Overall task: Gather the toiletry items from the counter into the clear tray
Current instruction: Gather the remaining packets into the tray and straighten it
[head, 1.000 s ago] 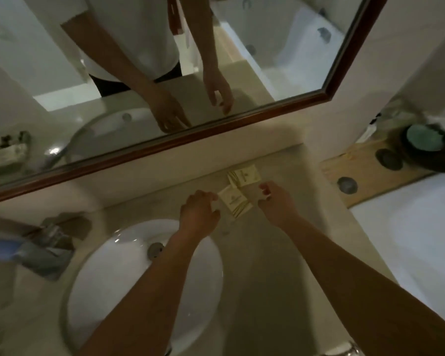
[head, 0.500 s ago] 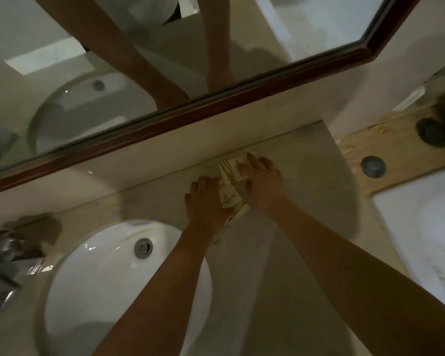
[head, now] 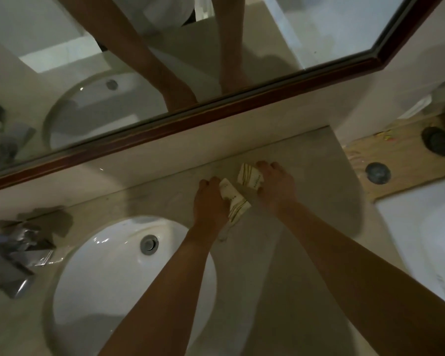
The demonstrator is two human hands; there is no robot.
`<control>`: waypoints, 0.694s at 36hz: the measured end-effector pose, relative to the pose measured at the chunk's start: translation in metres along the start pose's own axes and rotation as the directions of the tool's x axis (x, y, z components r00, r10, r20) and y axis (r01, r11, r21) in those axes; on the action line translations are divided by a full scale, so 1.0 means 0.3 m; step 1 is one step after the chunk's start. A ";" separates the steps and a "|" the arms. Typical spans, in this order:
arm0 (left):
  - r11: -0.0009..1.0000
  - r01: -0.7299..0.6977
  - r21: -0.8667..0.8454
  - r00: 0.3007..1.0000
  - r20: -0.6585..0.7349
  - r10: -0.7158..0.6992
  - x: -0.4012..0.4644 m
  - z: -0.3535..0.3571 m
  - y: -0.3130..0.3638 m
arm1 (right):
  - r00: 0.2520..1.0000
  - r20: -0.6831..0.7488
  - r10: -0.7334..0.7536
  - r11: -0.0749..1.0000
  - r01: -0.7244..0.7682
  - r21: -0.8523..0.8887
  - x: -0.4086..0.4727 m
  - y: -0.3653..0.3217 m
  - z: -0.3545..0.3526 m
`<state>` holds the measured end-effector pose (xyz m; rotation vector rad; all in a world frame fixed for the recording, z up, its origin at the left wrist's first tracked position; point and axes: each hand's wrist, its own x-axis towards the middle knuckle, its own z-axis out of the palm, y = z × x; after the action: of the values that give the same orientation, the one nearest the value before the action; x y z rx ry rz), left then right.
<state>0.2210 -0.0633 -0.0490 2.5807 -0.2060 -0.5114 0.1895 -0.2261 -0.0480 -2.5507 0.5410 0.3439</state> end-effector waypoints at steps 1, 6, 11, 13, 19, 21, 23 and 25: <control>0.999 0.010 -0.035 1.000 -0.004 -0.010 -0.005 -0.013 0.000 | 1.000 -0.001 0.021 0.999 -0.021 0.028 -0.009 -0.002 -0.005; 0.981 0.057 -0.184 0.998 0.007 -0.057 -0.052 -0.096 -0.001 | 0.996 -0.047 0.081 0.992 -0.076 0.101 -0.091 -0.034 -0.027; 0.966 0.062 -0.252 0.998 0.027 -0.057 -0.127 -0.229 -0.051 | 0.997 -0.065 0.047 0.991 -0.039 0.130 -0.197 -0.165 -0.054; 0.963 0.068 -0.261 0.997 0.046 -0.057 -0.161 -0.286 -0.088 | 0.995 -0.089 0.035 0.979 -0.016 0.202 -0.237 -0.228 -0.058; 0.933 0.036 -0.358 0.998 0.057 -0.017 -0.338 -0.530 -0.322 | 0.984 -0.174 -0.037 0.926 0.099 0.365 -0.440 -0.563 -0.037; 0.921 -0.003 -0.389 1.000 0.022 0.013 -0.419 -0.631 -0.436 | 0.979 -0.188 -0.083 0.906 0.153 0.394 -0.530 -0.711 0.000; 0.904 -0.027 -0.427 1.000 -0.016 0.022 -0.466 -0.696 -0.498 | 0.974 -0.207 -0.097 0.893 0.177 0.414 -0.584 -0.805 0.013; 0.882 -0.023 -0.471 1.000 -0.028 0.011 -0.550 -0.791 -0.624 | 0.969 -0.214 -0.127 0.901 0.203 0.383 -0.679 -0.948 0.081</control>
<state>0.1722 0.2427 0.1011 2.1037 -0.0800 -0.4564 0.1295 0.0752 0.1210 -2.2128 0.4057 -0.0648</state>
